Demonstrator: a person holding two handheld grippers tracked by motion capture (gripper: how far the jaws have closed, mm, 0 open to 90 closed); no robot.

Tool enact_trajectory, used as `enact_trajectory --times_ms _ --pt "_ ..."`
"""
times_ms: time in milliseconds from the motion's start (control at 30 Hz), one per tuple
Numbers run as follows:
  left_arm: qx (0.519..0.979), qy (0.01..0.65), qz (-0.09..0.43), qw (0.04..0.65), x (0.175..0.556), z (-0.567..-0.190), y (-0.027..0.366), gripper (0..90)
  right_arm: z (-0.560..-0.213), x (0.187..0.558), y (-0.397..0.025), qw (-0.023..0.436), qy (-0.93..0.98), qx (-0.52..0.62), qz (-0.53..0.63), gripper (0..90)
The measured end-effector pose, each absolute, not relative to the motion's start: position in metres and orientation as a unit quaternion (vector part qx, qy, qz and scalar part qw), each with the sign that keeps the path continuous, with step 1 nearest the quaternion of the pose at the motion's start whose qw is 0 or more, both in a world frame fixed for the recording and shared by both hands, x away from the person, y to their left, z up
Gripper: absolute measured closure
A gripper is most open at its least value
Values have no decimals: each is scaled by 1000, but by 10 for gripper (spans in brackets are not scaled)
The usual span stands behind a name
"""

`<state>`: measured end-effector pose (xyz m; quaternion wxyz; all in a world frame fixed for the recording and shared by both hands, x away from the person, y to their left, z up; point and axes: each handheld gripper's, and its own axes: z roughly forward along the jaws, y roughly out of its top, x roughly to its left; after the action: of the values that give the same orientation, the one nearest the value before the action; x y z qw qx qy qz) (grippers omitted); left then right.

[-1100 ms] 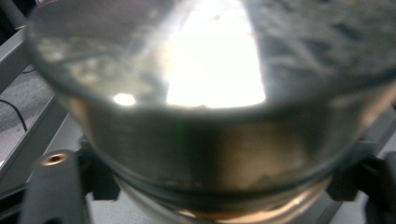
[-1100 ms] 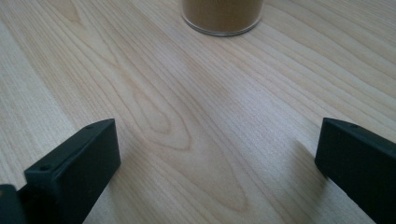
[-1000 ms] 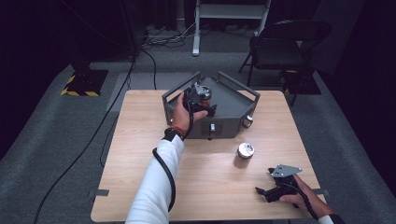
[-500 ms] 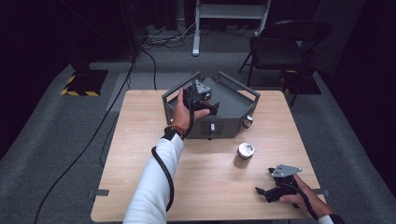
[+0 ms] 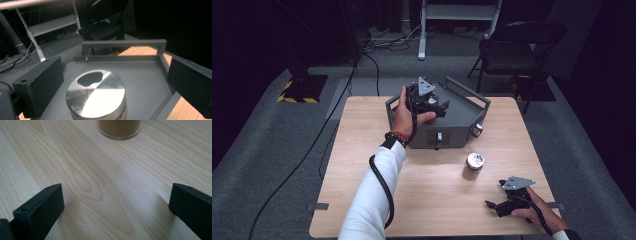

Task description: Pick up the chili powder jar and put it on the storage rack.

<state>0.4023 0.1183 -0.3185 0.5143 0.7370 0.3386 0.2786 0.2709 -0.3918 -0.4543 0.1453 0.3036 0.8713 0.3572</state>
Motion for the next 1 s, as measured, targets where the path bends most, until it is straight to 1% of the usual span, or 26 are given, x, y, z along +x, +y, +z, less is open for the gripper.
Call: enact_trajectory --times_ms 67,167,333,733,1000 --pt "732 332 280 525 397 -316 120 4 -454 271 -392 145 871 304 357 0" --pt "724 324 298 531 390 -316 119 4 -454 271 -392 145 871 304 357 0" --pt "720 319 298 540 384 -314 121 3 -454 271 -392 145 871 304 357 0" --pt "728 293 295 545 368 -316 126 2 -454 271 -392 145 871 304 357 0" --pt "742 278 287 539 356 -327 134 1 -454 271 -392 145 871 304 357 0"
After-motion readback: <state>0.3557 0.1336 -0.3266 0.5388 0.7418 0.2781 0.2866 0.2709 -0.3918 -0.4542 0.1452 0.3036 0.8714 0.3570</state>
